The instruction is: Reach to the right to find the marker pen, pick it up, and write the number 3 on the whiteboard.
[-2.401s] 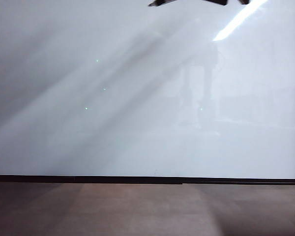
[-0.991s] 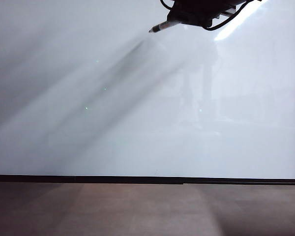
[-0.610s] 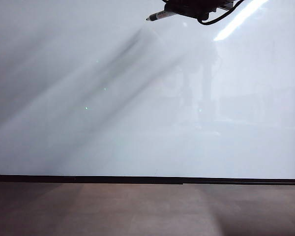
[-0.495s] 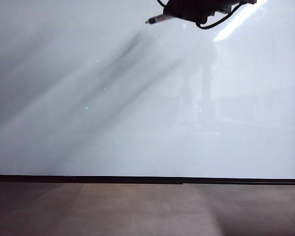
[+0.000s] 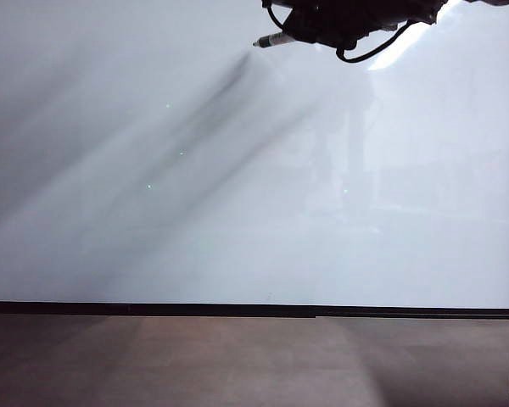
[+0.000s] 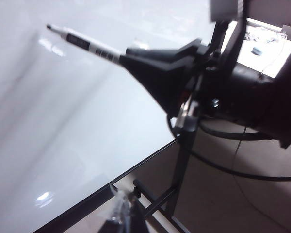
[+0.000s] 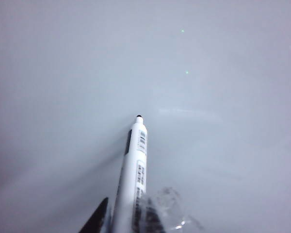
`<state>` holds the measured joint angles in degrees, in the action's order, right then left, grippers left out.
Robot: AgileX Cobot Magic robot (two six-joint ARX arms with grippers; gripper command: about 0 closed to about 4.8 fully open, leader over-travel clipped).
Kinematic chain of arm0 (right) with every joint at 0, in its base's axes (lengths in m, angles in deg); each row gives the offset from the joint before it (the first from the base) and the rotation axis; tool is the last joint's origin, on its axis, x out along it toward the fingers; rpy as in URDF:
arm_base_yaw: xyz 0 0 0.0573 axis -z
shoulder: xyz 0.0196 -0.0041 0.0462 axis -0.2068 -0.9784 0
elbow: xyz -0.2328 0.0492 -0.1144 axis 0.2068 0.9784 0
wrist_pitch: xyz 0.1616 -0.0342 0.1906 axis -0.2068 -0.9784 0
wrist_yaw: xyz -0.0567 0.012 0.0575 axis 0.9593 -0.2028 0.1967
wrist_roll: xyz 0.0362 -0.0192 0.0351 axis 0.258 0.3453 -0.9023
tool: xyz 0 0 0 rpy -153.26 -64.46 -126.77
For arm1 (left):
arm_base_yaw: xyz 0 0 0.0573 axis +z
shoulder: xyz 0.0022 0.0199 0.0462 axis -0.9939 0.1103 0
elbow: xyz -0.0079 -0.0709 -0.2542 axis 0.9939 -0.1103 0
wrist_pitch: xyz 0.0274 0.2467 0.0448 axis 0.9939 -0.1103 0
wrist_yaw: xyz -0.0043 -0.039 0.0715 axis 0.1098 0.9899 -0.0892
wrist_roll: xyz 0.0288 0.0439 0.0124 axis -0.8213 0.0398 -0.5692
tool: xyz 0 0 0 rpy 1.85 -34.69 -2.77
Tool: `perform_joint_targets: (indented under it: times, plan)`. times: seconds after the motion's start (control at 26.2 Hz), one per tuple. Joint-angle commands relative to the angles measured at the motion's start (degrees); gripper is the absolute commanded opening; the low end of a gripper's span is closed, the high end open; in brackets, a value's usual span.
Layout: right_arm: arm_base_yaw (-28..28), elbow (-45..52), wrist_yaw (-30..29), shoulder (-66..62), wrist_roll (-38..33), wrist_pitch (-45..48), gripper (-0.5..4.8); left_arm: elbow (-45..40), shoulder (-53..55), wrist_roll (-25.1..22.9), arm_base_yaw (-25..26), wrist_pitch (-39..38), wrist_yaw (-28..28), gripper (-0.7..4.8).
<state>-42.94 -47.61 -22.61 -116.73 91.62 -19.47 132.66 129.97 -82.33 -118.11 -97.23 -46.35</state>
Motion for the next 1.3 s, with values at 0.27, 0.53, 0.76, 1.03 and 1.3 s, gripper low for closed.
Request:
perform_joint_targets:
  times: [0.27,0.53,0.76,1.03,1.3]
  plan:
    - [0.15,-1.53,2.23,-1.36,0.17,2.86,0.45,0.13,-0.20,-0.02,-0.09,0.74,0.24,-0.05]
    - [0.09,-2.64,2.36,-2.38,0.15,2.99,0.44,0.13,-0.20,-0.04,-0.09,0.74,0.22,-0.05]
    - [0.07,-2.64,2.54,-2.29,0.13,1.44,0.44,0.13,-0.20,-0.04,-0.09,0.74,0.22,-0.05]
    - [0.07,-2.64,5.09,-2.01,0.15,0.37,0.44,0.13,-0.20,-0.04,-0.09,0.68,0.22,-0.05]
    - [0.09,-2.64,7.67,-1.42,0.17,-0.22,0.44,0.13,-0.20,-0.04,-0.09,0.70,0.22,-0.05]
